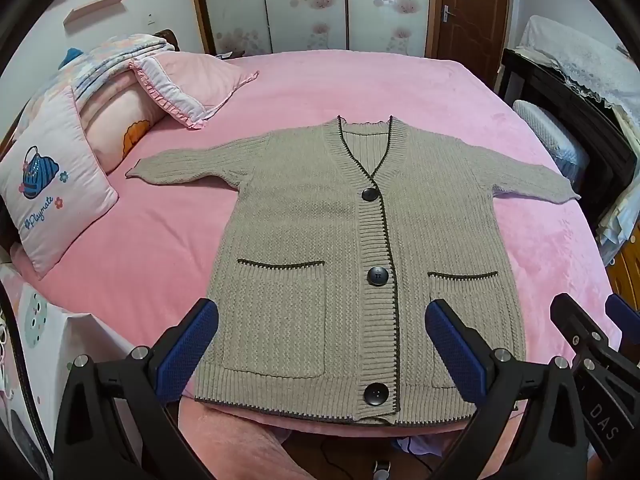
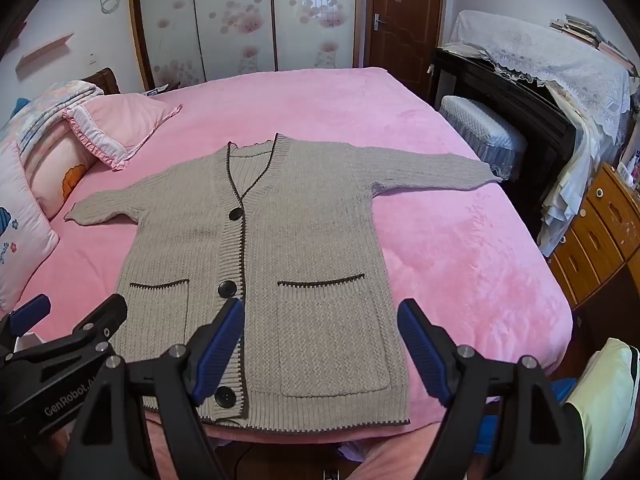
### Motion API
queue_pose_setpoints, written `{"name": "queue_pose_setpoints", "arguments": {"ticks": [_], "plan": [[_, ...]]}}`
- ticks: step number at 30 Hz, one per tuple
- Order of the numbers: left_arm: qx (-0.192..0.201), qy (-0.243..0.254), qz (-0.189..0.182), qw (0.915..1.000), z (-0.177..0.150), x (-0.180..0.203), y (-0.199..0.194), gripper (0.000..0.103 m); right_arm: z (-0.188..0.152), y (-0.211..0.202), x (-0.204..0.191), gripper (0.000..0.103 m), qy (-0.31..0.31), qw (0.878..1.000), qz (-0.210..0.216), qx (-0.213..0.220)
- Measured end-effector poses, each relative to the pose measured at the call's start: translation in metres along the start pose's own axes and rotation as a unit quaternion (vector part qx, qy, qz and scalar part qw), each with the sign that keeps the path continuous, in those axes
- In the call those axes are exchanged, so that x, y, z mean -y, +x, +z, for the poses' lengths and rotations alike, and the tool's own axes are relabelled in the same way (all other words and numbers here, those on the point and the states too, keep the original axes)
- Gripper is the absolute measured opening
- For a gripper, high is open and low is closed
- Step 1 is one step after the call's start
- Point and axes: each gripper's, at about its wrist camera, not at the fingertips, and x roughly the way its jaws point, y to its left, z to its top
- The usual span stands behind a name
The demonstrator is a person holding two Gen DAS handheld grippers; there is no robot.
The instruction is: Fold large clothes
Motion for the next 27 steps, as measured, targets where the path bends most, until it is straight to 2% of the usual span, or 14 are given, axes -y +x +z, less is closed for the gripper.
{"name": "queue_pose_setpoints", "arguments": {"ticks": [27], "plan": [[0.002, 0.005, 0.001, 1.0, 0.0002, 0.001, 0.0006, 0.103, 0.004, -0.0001, -0.0014, 0.08, -0.004, 1.0, 0.001, 0.001]]}}
